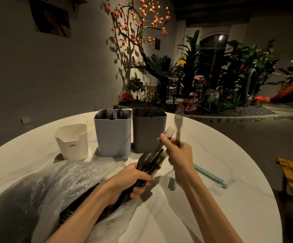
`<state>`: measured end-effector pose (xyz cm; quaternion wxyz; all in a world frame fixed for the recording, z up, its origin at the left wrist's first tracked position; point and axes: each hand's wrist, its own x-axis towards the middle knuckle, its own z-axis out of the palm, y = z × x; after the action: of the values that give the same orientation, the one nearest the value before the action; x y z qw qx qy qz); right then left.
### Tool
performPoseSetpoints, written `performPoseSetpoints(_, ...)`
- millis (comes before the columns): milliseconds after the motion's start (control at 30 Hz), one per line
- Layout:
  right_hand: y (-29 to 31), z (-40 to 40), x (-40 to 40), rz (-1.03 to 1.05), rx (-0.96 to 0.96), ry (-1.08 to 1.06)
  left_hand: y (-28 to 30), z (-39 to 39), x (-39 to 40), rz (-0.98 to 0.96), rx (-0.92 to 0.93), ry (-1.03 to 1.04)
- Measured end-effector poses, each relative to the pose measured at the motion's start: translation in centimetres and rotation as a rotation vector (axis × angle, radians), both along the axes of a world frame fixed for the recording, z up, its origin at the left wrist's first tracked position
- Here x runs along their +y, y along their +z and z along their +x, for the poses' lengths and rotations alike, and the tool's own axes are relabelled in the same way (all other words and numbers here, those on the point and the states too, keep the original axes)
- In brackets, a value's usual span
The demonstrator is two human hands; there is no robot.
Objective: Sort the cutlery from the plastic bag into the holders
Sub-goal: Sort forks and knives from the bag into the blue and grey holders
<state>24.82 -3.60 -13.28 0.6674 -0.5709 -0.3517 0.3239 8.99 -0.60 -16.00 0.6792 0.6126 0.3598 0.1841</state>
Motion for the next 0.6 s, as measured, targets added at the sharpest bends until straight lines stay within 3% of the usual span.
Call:
performPoseSetpoints(100,0.5,1.3,0.4,0.115,0.138,-0.200,-0.4,0.0,0.4,0.005,0.023,0.081)
performPoseSetpoints(200,-0.2,1.4,0.9,0.034,0.067,-0.209,-0.5,-0.1,0.5,-0.010,-0.003,0.167)
performPoseSetpoints(267,-0.7,0.4,1.0,-0.043,-0.002,-0.109,-0.4,-0.2,0.5,-0.049,-0.041,0.190)
performPoseSetpoints(433,-1.4,-1.7,0.2,-0.055,0.041,0.279,0.6,-0.4,0.4,-0.080,-0.168,0.125)
performPoseSetpoints(533,-1.5,-2.3,0.0,-0.088,-0.128,0.327,1.0,-0.6,0.4,-0.228,-0.382,0.087)
performPoseSetpoints(600,-1.3,-3.0,-0.5,-0.067,-0.187,0.331,0.9,-0.8,0.3,-0.208,-0.407,0.140)
